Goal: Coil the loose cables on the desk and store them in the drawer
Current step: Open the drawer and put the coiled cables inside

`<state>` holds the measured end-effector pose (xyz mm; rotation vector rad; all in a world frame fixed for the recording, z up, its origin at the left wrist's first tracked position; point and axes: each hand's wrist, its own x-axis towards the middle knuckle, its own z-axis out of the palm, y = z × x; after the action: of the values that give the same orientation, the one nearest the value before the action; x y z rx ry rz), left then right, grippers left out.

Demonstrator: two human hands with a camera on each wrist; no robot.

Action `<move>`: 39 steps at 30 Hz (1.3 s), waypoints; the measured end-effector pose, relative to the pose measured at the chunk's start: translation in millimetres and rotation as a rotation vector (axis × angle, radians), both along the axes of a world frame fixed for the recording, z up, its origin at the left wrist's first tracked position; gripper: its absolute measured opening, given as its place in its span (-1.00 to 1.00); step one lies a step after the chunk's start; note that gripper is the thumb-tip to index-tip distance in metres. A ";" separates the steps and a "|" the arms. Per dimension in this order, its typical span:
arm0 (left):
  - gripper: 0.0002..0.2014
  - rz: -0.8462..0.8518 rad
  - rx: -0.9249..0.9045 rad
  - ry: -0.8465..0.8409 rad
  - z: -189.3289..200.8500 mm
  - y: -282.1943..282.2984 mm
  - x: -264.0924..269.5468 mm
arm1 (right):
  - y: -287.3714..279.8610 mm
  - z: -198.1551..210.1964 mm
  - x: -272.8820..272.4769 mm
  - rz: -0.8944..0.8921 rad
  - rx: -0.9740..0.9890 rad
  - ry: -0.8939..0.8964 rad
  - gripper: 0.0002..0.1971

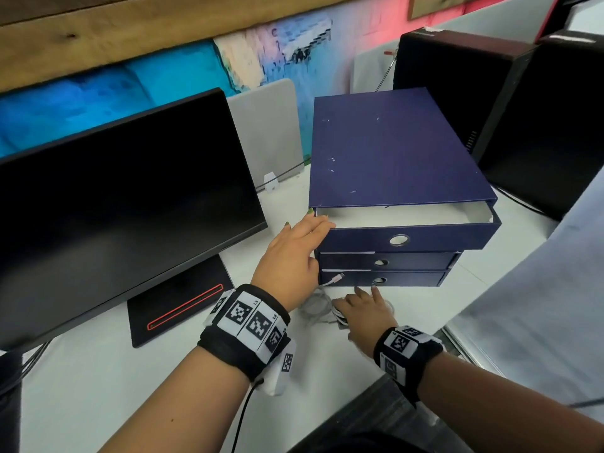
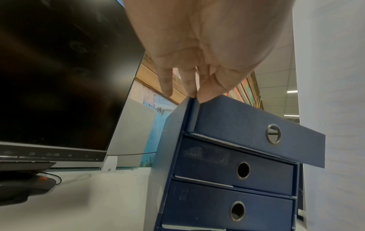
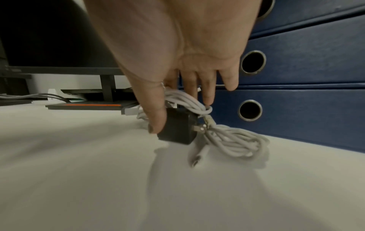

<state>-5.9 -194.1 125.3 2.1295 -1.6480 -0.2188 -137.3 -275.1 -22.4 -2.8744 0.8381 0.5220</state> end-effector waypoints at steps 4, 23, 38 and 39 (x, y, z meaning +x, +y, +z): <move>-0.38 -0.004 0.002 0.016 2.1 0.4 0.6 | -2.3 -2.3 0.1 0.023 0.005 -0.021 -0.55; -0.37 0.060 -0.071 0.099 -6.5 -1.5 -3.8 | -6.4 19.0 -42.2 -0.124 0.178 -0.171 -0.46; -0.34 0.123 -0.068 0.113 -9.0 0.8 -11.6 | -4.6 -10.7 -45.0 -0.017 0.217 -0.209 -0.28; -0.34 0.122 -0.063 0.110 -9.2 0.8 -11.3 | -4.3 -12.0 -44.8 -0.025 0.174 -0.197 -0.27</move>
<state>-17.2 -193.3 116.1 2.1234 -1.4392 -0.2385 -182.1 -279.4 -34.4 -2.6984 0.7556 0.2870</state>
